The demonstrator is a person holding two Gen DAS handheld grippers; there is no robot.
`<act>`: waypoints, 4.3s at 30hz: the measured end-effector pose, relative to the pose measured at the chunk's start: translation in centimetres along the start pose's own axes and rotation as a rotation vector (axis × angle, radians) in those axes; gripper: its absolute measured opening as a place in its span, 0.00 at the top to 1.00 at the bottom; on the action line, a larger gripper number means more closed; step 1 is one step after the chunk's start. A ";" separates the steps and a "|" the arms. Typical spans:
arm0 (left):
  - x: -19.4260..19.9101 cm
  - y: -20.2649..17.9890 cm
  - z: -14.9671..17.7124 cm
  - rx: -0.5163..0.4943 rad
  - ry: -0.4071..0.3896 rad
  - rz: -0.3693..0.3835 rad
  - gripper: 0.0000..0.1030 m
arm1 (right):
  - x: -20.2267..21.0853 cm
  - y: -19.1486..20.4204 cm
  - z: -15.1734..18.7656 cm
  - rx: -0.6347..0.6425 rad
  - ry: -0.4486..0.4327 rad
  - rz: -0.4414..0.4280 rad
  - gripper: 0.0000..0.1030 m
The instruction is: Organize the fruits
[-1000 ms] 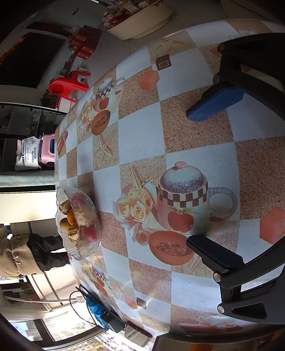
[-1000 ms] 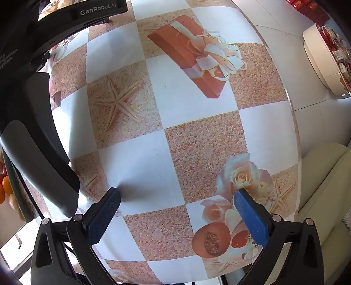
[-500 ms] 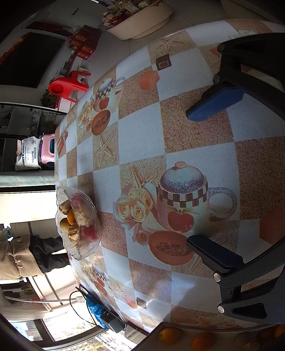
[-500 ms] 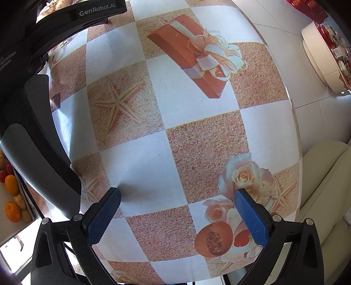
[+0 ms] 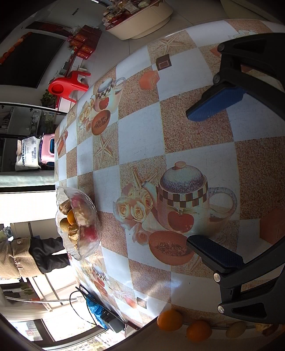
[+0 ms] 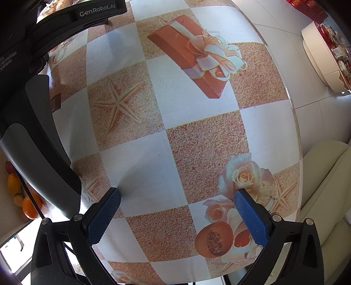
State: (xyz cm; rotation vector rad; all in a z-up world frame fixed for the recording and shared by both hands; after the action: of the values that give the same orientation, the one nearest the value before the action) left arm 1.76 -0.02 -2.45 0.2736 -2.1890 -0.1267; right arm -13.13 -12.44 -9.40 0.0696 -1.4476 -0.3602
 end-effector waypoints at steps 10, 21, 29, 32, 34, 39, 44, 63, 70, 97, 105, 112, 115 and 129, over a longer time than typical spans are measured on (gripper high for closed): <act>0.0 0.0 0.0 0.001 0.000 0.000 0.00 | -0.4 -0.1 -0.4 -0.030 0.057 0.006 0.00; 0.0 0.0 0.0 0.003 0.000 0.002 0.00 | -0.3 -0.1 0.1 -0.033 0.035 0.056 0.00; 0.0 0.0 0.0 0.002 0.000 0.001 0.00 | -0.2 0.1 0.0 -0.030 0.013 -0.001 0.00; 0.0 0.0 0.0 0.002 0.000 0.001 0.00 | -0.1 0.2 0.3 -0.028 0.002 0.017 0.00; 0.0 0.0 0.0 0.002 0.000 0.001 0.00 | 0.0 0.2 0.4 -0.027 -0.006 0.029 0.00; 0.0 0.0 0.0 0.002 0.001 0.001 0.00 | 0.3 0.2 0.8 -0.022 -0.034 0.054 0.00; 0.0 0.0 0.0 0.002 0.001 0.001 0.00 | 0.4 0.2 1.1 -0.021 -0.037 0.056 0.00; -0.6 -1.2 -1.8 -0.178 0.258 0.083 0.00 | 0.6 -1.3 -0.6 -0.073 0.051 -0.044 0.00; 7.0 3.2 -3.8 -0.200 0.196 0.230 0.00 | 0.6 -1.5 -0.9 -0.070 0.042 -0.044 0.00; 2.6 25.4 9.3 -0.109 0.545 -0.008 0.00 | 6.9 5.7 1.2 0.002 0.115 -0.037 0.00; 1.1 30.1 10.9 -0.071 0.612 -0.101 0.00 | 8.5 9.3 1.4 0.036 0.133 -0.045 0.00; 4.0 31.0 9.9 -0.081 0.576 -0.076 0.00 | 8.1 10.0 0.7 0.005 0.136 -0.054 0.00; 5.9 29.1 9.1 -0.120 0.540 -0.018 0.00 | 7.1 8.9 1.0 0.012 0.127 -0.046 0.00; 8.1 20.2 10.5 -0.234 0.601 0.131 0.00 | 1.4 8.9 3.1 0.032 0.113 -0.042 0.00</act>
State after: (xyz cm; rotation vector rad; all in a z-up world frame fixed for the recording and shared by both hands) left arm -14.34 17.53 1.57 0.0253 -1.5720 -0.1980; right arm -14.28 -3.85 -5.35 0.1440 -1.3421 -0.3619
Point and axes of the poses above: each gripper's, at about its wrist camera, not at the fingertips, and x roughly against the way its jaws point, y to its left, z to its underside, the point moved 3 cm from there along -x, roughly the way its jaws point, and after that the axes turned 14 degrees about -z, right-handed, at the moved point
